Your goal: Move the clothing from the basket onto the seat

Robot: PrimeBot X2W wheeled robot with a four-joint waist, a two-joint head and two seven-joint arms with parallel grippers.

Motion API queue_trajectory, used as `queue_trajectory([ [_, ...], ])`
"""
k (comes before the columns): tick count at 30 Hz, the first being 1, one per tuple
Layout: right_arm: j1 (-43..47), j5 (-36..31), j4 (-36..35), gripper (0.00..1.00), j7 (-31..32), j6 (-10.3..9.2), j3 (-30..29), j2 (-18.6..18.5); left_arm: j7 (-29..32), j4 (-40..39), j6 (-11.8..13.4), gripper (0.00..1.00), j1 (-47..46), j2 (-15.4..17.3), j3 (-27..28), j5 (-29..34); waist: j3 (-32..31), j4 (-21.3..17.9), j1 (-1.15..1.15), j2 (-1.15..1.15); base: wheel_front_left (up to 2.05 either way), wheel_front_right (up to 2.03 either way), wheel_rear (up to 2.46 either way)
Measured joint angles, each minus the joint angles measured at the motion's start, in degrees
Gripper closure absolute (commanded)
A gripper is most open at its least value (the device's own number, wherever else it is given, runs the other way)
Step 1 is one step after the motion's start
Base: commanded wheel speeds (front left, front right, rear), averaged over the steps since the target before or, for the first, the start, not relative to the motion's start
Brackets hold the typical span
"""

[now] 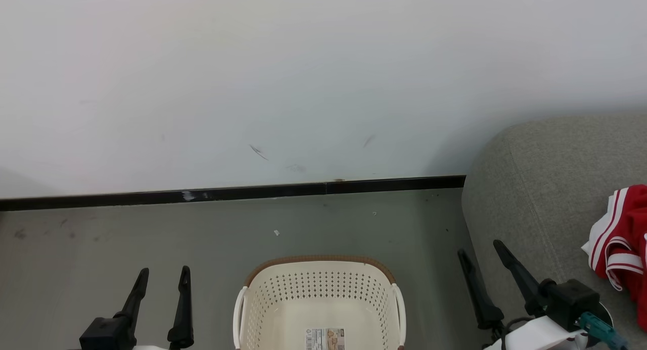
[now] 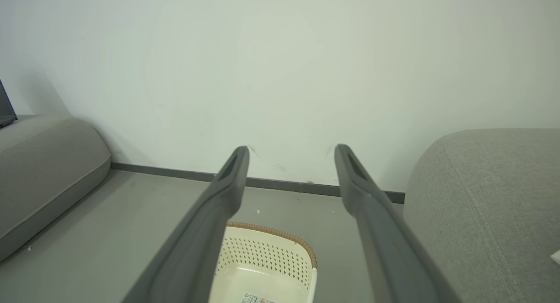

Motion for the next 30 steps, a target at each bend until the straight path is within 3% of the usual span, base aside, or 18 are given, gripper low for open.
queue_trajectory([
  [7, 0.0, 0.4, -0.1, 0.0, 0.0, 0.0, 0.0, 0.0, 0.0, 0.5, -0.1, 0.0, -0.8, 0.0, -0.1, 0.3, 0.2, 0.1, 0.0, 0.0, 0.0, 0.0, 0.0],
  [8, 0.0, 0.4, 0.2, 1.0, 0.0, 0.0, 0.0, 0.1, 0.0, 0.6, -0.1, 1.0, -1.0, 0.0, -0.1, 0.3, 0.2, 0.1, 0.0, 0.0, 0.0, 0.0, 0.0],
  [15, 2.5, 0.6, 3.7, 1.0, 0.2, 0.0, 0.2, 0.6, 0.2, 3.7, -0.1, 1.0, 1.6, -2.5, -1.2, -0.2, 0.3, 0.1, 0.0, 0.0, 0.0, 0.0, 0.0],
  [30, 4.5, 9.6, 1.3, 1.0, 0.2, 0.0, 1.7, 0.6, 1.7, 3.5, -1.9, 1.0, 1.6, -3.1, 0.5, -8.3, 0.5, -0.2, 0.01, 0.0, 0.0, 0.0, 0.0],
])
